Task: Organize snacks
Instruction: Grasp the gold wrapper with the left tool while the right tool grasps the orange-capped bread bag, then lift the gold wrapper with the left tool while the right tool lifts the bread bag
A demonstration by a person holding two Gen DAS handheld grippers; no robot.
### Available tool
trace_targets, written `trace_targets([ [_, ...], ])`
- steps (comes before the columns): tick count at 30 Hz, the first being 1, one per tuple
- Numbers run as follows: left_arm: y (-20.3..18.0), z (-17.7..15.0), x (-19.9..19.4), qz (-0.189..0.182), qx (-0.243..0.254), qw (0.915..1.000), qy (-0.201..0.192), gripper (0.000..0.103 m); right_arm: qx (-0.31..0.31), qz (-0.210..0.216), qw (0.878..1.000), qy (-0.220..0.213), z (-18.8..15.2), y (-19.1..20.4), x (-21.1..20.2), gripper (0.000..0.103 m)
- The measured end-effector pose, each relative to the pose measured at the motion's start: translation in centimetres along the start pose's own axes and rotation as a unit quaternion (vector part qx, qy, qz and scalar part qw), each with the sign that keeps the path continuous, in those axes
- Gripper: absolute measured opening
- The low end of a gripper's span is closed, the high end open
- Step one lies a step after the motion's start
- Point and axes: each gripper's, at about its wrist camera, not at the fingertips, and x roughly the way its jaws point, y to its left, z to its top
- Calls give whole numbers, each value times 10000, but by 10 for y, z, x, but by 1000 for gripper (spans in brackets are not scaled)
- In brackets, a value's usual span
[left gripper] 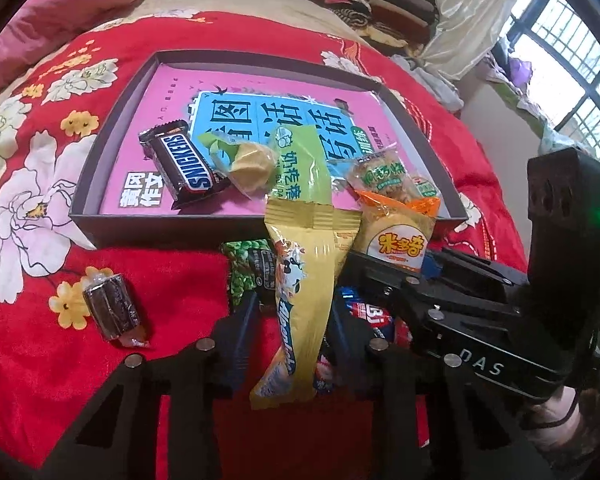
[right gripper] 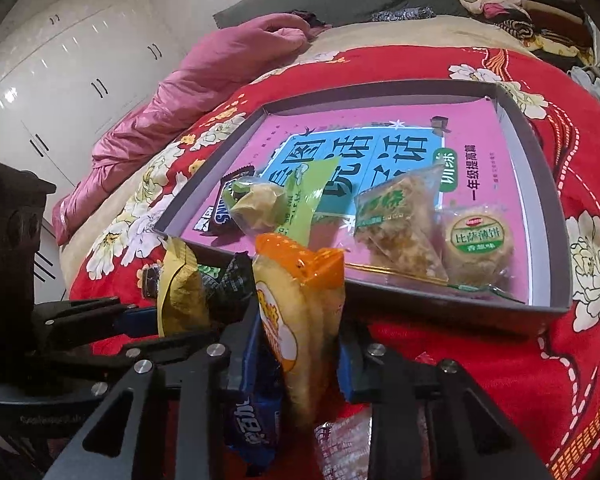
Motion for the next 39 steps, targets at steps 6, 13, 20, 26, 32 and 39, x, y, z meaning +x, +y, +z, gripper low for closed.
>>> trace_targets([
  [6, 6, 2, 0, 49, -85, 9999, 64, 18, -87, 30, 9999, -86, 3, 4, -8, 28],
  [13, 4, 2, -3, 5, -37, 10000, 72, 16, -247, 45, 9992, -319, 7, 10, -23, 24],
  [20, 8, 5, -15, -51, -98, 9999, -39, 16, -330, 149, 9981, -505, 9, 12, -36, 24],
  [26, 9, 7, -25, 33, -133, 9998, -147, 16, -328, 167, 9977, -571, 11, 11, -41, 24],
  [32, 12, 8, -36, 90, -172, 9994, -269, 16, -258, 200, 9975, -630, 11, 7, -48, 24],
  [39, 12, 9, -41, 152, -177, 9993, -303, 16, -151, 238, 9970, -718, 10, -1, -56, 24],
])
